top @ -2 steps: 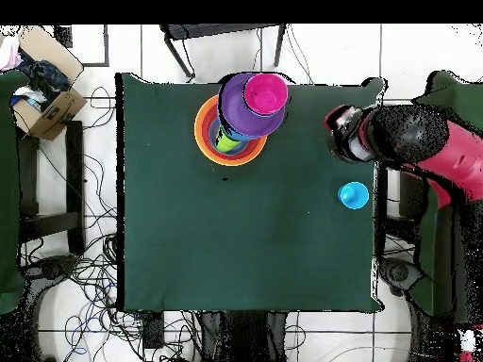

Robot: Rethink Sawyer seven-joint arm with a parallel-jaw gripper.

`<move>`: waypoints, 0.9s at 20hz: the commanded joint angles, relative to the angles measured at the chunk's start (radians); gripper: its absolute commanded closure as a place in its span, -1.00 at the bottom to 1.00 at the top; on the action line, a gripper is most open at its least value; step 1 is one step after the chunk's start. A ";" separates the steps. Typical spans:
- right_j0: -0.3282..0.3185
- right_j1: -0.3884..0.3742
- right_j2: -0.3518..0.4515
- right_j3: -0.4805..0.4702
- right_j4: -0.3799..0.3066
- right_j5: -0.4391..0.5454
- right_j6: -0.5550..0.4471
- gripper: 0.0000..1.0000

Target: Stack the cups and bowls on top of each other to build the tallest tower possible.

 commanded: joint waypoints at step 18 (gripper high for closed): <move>-0.009 0.147 0.094 -0.013 -0.133 -0.061 -0.233 -1.00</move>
